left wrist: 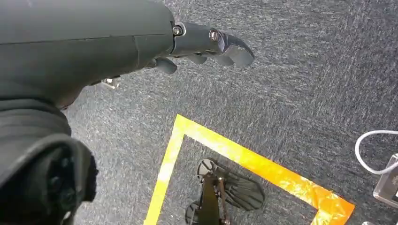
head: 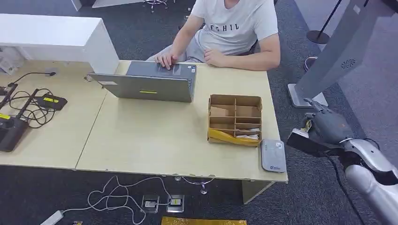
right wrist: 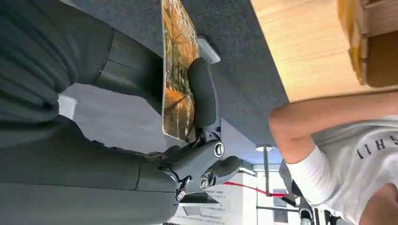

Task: Pass the card to the sensor for recognition and then transmit it.

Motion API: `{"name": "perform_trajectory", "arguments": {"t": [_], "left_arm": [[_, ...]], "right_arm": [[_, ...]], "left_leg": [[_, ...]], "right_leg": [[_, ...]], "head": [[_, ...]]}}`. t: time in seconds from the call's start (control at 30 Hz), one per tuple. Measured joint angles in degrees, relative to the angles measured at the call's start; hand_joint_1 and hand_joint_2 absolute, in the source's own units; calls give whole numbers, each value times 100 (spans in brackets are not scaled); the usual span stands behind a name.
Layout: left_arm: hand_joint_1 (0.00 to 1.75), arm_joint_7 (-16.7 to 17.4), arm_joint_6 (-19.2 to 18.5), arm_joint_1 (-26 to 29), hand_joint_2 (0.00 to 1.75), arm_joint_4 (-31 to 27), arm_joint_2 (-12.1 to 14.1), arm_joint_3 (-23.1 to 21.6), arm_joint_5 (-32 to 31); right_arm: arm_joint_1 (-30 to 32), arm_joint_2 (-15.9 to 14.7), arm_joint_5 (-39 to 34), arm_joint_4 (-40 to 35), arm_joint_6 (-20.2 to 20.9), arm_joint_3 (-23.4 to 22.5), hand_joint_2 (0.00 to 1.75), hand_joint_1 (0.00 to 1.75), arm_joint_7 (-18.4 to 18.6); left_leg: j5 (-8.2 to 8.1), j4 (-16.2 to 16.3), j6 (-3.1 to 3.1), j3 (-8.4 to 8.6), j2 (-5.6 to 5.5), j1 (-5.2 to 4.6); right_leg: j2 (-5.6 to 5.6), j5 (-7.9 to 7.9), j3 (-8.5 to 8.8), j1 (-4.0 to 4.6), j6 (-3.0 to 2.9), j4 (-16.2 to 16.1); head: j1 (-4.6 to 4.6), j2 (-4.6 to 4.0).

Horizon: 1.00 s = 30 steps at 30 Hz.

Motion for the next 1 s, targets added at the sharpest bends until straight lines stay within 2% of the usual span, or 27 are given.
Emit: {"name": "perform_trajectory", "arguments": {"t": [0.4, 0.73, 1.0], "left_arm": [[0, 11, 105, 1, 0, 2, -74, 0, 15], [0, 11, 208, 1, 0, 0, -153, 2, 83], [0, 11, 254, 1, 0, 0, -168, 0, 111]], "right_arm": [[118, 527, -385, 118, -411, 28, 175, 175, -57], [315, 925, -429, 479, -771, 166, 175, 175, -197], [284, 1087, -440, 816, -865, 273, 175, 175, -289]], "left_leg": [[0, -1, 0, -1, 0, 1], [0, -1, -1, -1, 0, 0], [0, -1, -1, -2, 0, 0]], "right_leg": [[-1, -1, 0, 1, -1, 0], [0, -1, 0, 0, -2, 0], [-1, -1, -1, 0, -2, 0]], "head": [[2, -2], [2, -2], [0, -2]]}}
